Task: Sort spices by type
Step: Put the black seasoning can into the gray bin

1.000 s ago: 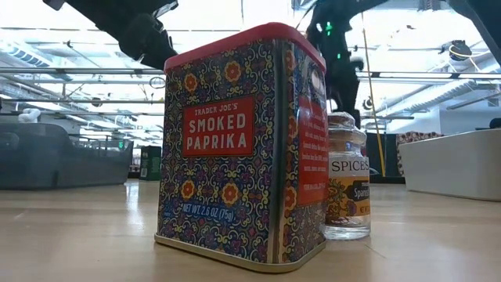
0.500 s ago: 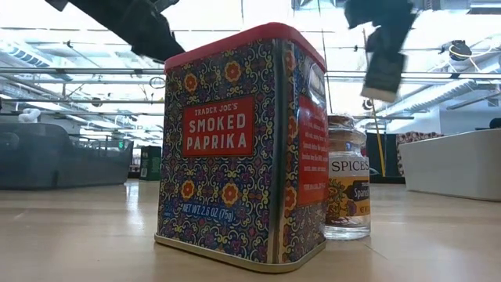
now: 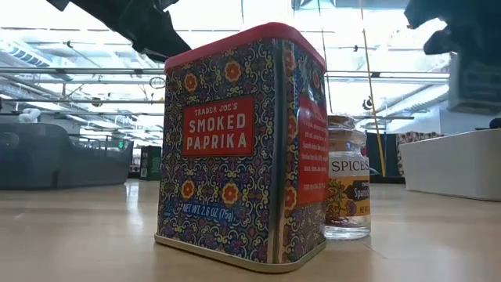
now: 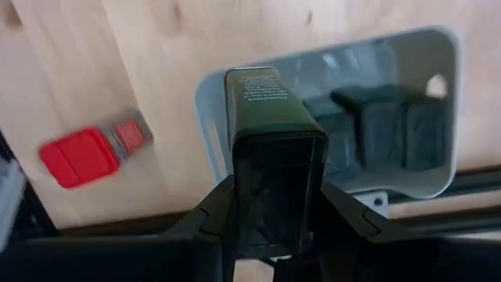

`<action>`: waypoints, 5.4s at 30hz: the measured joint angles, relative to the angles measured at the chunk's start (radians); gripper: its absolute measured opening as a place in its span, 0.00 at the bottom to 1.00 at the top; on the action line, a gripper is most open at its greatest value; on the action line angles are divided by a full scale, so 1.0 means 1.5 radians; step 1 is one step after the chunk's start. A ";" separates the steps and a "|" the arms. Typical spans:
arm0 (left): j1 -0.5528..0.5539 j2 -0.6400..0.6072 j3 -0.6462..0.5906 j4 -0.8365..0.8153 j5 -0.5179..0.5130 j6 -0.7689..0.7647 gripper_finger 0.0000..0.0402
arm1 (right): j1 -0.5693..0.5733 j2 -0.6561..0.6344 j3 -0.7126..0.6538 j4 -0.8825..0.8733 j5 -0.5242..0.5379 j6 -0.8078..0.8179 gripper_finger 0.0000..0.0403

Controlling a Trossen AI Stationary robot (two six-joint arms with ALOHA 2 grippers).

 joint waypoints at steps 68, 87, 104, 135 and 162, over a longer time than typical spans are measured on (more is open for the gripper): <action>0.001 0.053 0.000 0.043 0.000 0.037 0.50 | 0.126 0.017 -0.238 0.111 -0.013 0.073 0.26; 0.001 0.053 0.000 0.043 0.000 0.037 0.50 | 0.126 0.017 -0.237 0.119 -0.014 0.070 0.42; 0.001 0.053 0.000 0.043 0.000 0.041 0.50 | 0.126 0.017 -0.155 0.051 -0.017 0.070 0.41; 0.292 0.067 0.383 -0.604 0.027 0.081 0.50 | 0.118 0.043 -0.185 0.840 0.319 -0.223 0.41; 0.531 0.383 0.383 -0.720 0.027 0.595 0.46 | 0.094 0.055 -0.185 0.764 0.320 -0.298 0.41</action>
